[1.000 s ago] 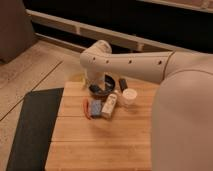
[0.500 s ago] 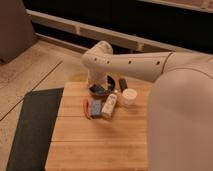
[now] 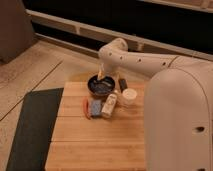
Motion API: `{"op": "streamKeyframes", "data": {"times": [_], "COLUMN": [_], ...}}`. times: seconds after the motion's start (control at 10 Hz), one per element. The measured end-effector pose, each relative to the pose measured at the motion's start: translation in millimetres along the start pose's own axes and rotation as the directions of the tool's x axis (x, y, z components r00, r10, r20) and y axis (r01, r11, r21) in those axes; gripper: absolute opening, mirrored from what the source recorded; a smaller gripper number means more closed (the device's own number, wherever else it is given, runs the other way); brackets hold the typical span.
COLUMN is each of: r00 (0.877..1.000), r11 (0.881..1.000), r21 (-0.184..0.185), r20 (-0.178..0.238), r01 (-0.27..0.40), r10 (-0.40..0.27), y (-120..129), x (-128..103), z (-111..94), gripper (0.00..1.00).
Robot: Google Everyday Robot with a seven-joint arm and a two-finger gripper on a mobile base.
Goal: Pick up the ceramic bowl
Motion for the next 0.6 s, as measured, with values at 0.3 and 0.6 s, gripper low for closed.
{"op": "streamKeyframes", "data": {"times": [0.3, 0.6], "r00": [0.998, 0.992], "r11": [0.998, 1.0], "r21": [-0.041, -0.022], "r20": [-0.037, -0.121], "r01": [-0.044, 0.022], "r10": [0.042, -0.025], "y": [-18.8, -18.2], "x": [-9.0, -5.2], "z": [37.0, 75.8], "gripper": [0.65, 0.65]}}
